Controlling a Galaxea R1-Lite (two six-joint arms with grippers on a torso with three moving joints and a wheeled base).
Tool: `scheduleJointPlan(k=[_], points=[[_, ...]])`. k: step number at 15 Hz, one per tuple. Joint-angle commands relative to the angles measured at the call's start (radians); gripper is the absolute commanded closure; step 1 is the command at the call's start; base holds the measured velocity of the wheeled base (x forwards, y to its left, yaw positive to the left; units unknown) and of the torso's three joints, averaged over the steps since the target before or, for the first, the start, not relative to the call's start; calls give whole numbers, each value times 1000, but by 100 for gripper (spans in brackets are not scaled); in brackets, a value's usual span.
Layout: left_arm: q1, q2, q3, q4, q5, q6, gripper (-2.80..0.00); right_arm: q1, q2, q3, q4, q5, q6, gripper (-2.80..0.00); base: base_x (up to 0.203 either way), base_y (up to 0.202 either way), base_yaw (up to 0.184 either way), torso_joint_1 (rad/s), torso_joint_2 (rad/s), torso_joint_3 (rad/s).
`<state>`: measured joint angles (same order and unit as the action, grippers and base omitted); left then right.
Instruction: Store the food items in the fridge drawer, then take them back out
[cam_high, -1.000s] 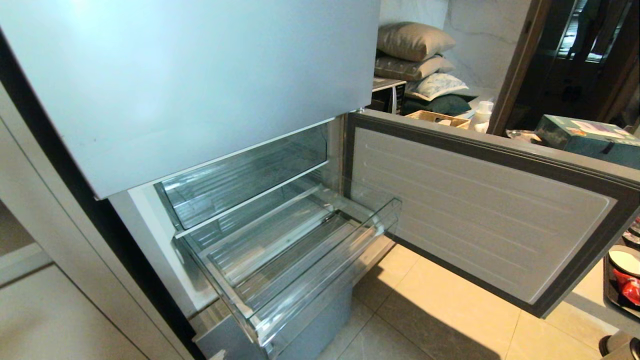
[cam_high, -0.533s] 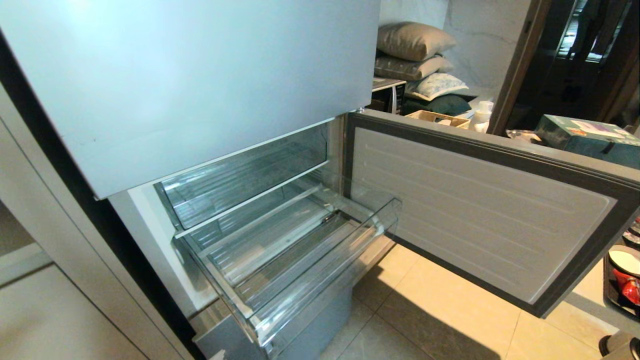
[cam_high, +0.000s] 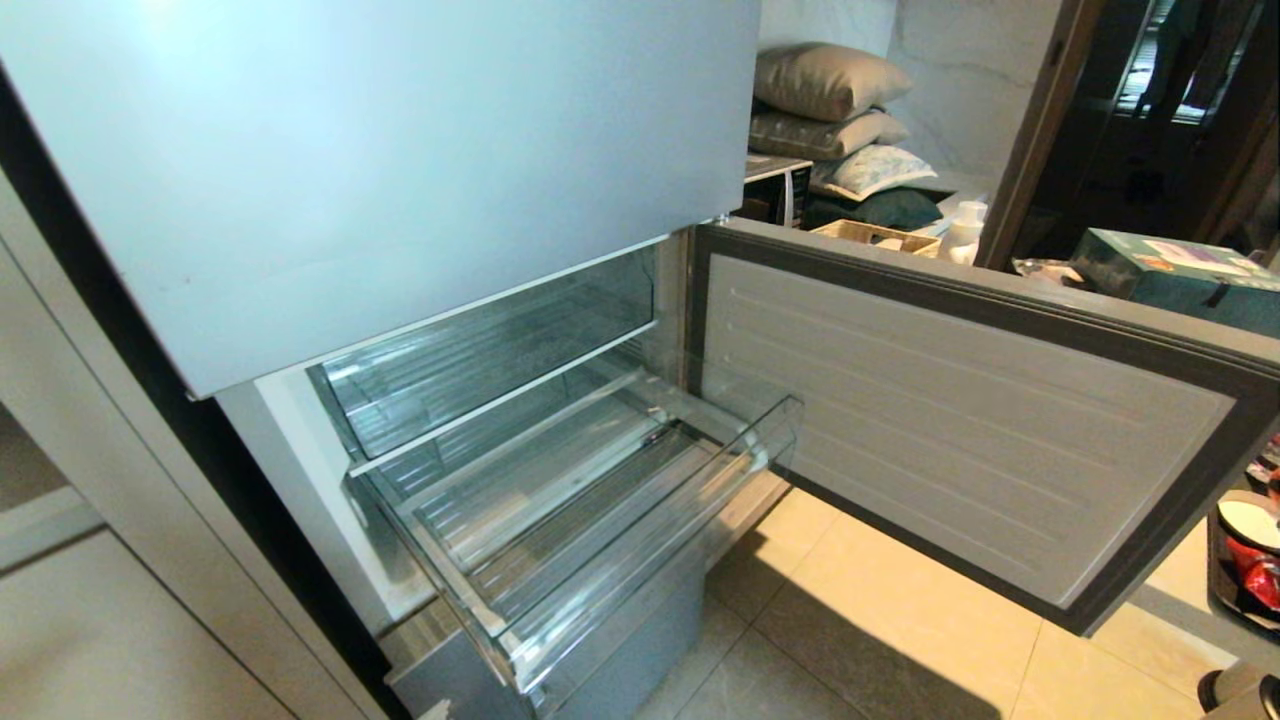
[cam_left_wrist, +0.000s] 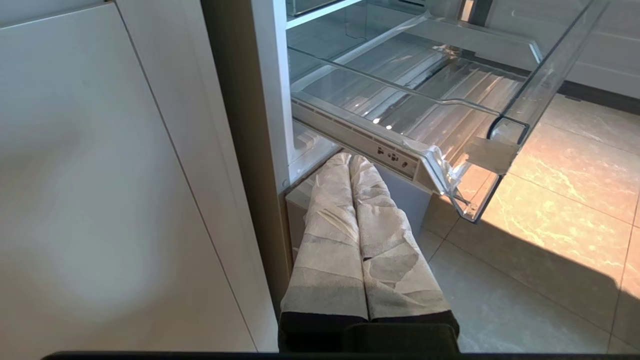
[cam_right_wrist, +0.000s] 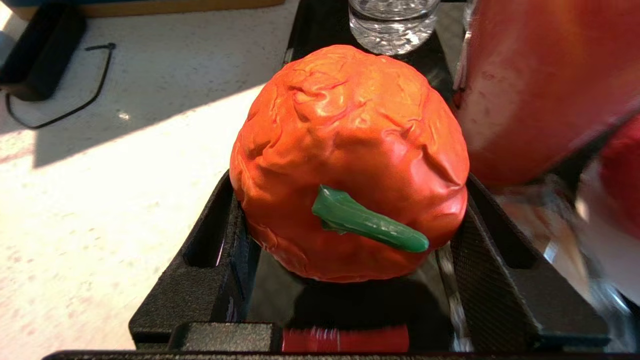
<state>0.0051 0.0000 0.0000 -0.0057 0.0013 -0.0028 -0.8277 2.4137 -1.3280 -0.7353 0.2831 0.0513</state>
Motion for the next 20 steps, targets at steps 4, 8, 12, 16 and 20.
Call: scheduleJointPlan(k=[4,8,12,16,20], points=[[-1,2,0,0,0,0,0,27,71,-44,-18,57,2,0,0,0,0,0,0,0],[1,2,0,0,0,0,0,30,103,-85,-18,50,5,0,0,0,0,0,0,0],[-1,2,0,0,0,0,0,28,111,-85,-18,51,1,-280,0,0,0,0,0,0],[0,2,0,0,0,0,0,27,104,-82,-12,51,2,-280,0,0,0,0,0,0],[0,2,0,0,0,0,0,27,37,-32,-9,51,3,-280,0,0,0,0,0,0]])
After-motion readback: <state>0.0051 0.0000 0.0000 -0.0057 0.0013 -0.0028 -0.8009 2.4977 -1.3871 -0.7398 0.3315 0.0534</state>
